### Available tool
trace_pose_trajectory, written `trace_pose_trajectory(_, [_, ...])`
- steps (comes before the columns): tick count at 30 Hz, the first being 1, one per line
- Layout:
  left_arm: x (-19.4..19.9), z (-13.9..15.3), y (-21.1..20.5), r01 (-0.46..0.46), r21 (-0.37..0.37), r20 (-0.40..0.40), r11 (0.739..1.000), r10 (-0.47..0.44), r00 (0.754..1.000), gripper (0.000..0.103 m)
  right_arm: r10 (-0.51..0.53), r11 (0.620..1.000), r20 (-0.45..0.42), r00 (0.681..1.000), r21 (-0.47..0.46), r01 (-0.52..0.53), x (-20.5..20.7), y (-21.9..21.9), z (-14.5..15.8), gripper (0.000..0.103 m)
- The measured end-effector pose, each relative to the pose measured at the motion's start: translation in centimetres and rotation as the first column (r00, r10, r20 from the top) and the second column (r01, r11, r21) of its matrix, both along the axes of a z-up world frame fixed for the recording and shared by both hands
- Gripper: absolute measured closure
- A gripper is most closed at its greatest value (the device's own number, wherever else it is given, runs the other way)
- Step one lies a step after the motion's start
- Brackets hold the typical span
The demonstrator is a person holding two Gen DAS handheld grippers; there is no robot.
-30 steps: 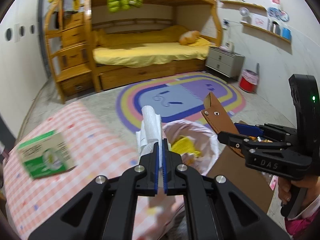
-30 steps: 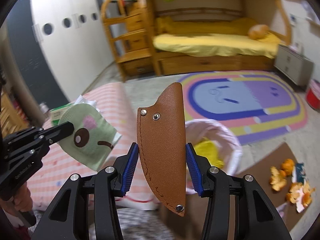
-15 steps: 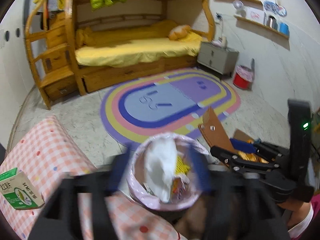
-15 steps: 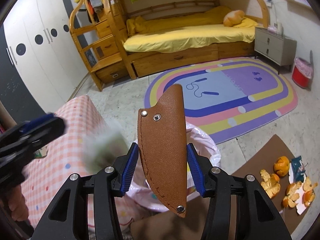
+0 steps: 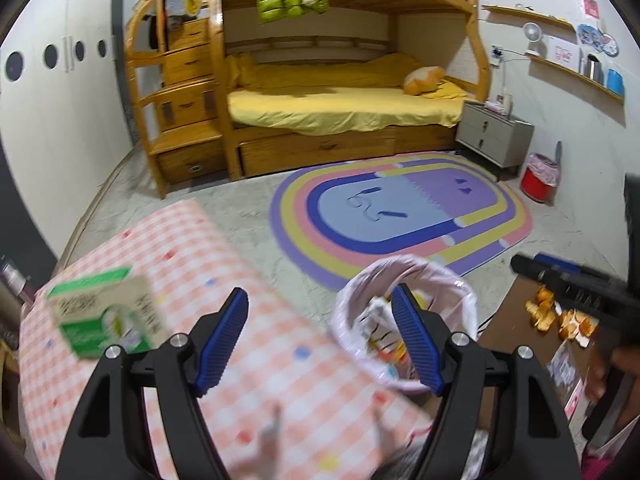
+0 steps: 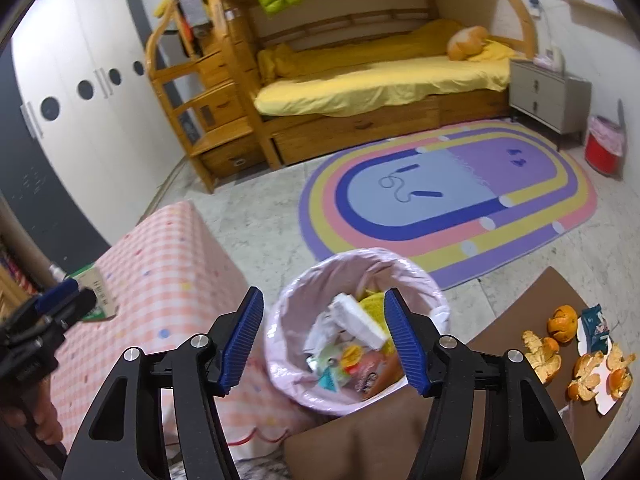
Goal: Collect trash
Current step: 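Grasp the green medicine box with the right tool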
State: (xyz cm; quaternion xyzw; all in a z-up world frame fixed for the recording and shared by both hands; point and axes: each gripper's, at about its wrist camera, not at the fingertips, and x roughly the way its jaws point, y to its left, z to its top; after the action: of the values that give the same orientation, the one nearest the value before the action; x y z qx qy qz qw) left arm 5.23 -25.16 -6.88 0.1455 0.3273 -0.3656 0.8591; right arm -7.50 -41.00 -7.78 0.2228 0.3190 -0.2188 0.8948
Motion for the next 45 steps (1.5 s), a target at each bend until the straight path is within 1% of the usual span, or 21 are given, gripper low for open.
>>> trace_pose_trajectory(4, [0.0,0.0,3.6,-0.063,0.007,-0.014,0.998,0.063,0.998,0.031,0.081,0.996,-0.004,0.997,-0.028,-0.081,0.9,3.3,1.0,0.042])
trace_pose_trajectory(7, [-0.1,-0.2,6.8,-0.124,0.013,-0.017,0.992,0.125,0.992,0.031,0.161,0.986,-0.016,0.987,-0.050,-0.162,2.0,6.3,1.6,0.042])
trace_pose_trajectory(9, [0.2,-0.5,9.2,-0.175,0.010,-0.036,0.984,0.175,0.984,0.031,0.216,0.974,-0.026,0.976,-0.063,-0.217,2.9,8.2,1.7,0.042])
trace_pose_trajectory(12, [0.8,-0.9,12.3,-0.245,0.019,-0.044,0.969,0.246,0.968,0.031,0.293,0.952,-0.046,0.955,-0.080,-0.296,4.8,11.0,1.7,0.042])
trace_pose_trajectory(15, [1.9,-1.0,15.6,-0.321,0.025,-0.042,0.947,0.322,0.946,0.030,0.365,0.926,-0.056,0.929,-0.080,-0.368,7.3,13.5,1.6,0.043])
trace_pose_trajectory(17, [2.8,-1.0,17.9,-0.379,0.021,-0.048,0.925,0.380,0.924,0.025,0.403,0.909,-0.064,0.913,-0.087,-0.407,8.8,14.8,1.7,0.043])
trace_pose_trajectory(20, [4.0,-1.2,20.7,-0.450,0.022,-0.047,0.893,0.450,0.892,0.023,0.470,0.875,-0.072,0.880,-0.094,-0.475,11.4,17.2,1.5,0.043])
trace_pose_trajectory(25, [6.2,-1.5,24.2,-0.535,0.026,-0.055,0.844,0.536,0.843,0.017,0.553,0.820,-0.098,0.828,-0.110,-0.561,16.3,20.4,0.5,0.043])
trace_pose_trajectory(27, [6.9,-1.7,25.0,-0.554,0.030,-0.059,0.832,0.554,0.830,0.017,0.571,0.805,-0.111,0.813,-0.118,-0.582,17.9,21.3,-0.1,0.042])
trace_pose_trajectory(28, [7.4,-1.7,25.5,-0.564,0.034,-0.060,0.825,0.565,0.823,0.017,0.581,0.798,-0.115,0.806,-0.117,-0.591,18.9,21.6,-0.4,0.040])
trace_pose_trajectory(30, [8.1,-1.9,26.0,-0.575,0.036,-0.060,0.817,0.576,0.815,0.017,0.594,0.788,-0.120,0.796,-0.114,-0.605,20.5,22.0,-0.9,0.035])
trace_pose_trajectory(33, [9.1,-1.9,26.7,-0.591,0.033,-0.065,0.806,0.592,0.803,0.017,0.608,0.777,-0.124,0.784,-0.107,-0.620,22.6,22.4,-1.6,0.034])
trace_pose_trajectory(36, [10.0,-1.9,27.0,-0.596,0.029,-0.068,0.803,0.596,0.800,0.017,0.617,0.774,-0.113,0.779,-0.092,-0.626,24.7,22.0,-1.7,0.033])
trace_pose_trajectory(38, [10.3,-2.0,26.9,-0.595,0.031,-0.068,0.803,0.596,0.800,0.017,0.623,0.770,-0.104,0.775,-0.094,-0.631,25.7,22.1,-1.8,0.029])
trace_pose_trajectory(40, [10.5,-2.1,26.9,-0.594,0.033,-0.066,0.804,0.595,0.801,0.017,0.634,0.759,-0.103,0.767,-0.106,-0.642,26.8,22.3,-1.8,0.024])
trace_pose_trajectory(42, [10.6,-2.2,26.9,-0.593,0.035,-0.067,0.804,0.594,0.801,0.017,0.654,0.742,-0.112,0.748,-0.102,-0.663,27.7,22.8,-2.1,0.024])
trace_pose_trajectory(44, [10.6,-2.2,27.0,-0.594,0.038,-0.067,0.803,0.595,0.801,0.017,0.680,0.717,-0.125,0.722,-0.094,-0.691,28.2,23.3,-2.4,0.028])
trace_pose_trajectory(45, [10.6,-2.3,27.1,-0.594,0.039,-0.068,0.803,0.596,0.800,0.017,0.691,0.706,-0.129,0.711,-0.093,-0.702,28.2,23.5,-2.4,0.037])
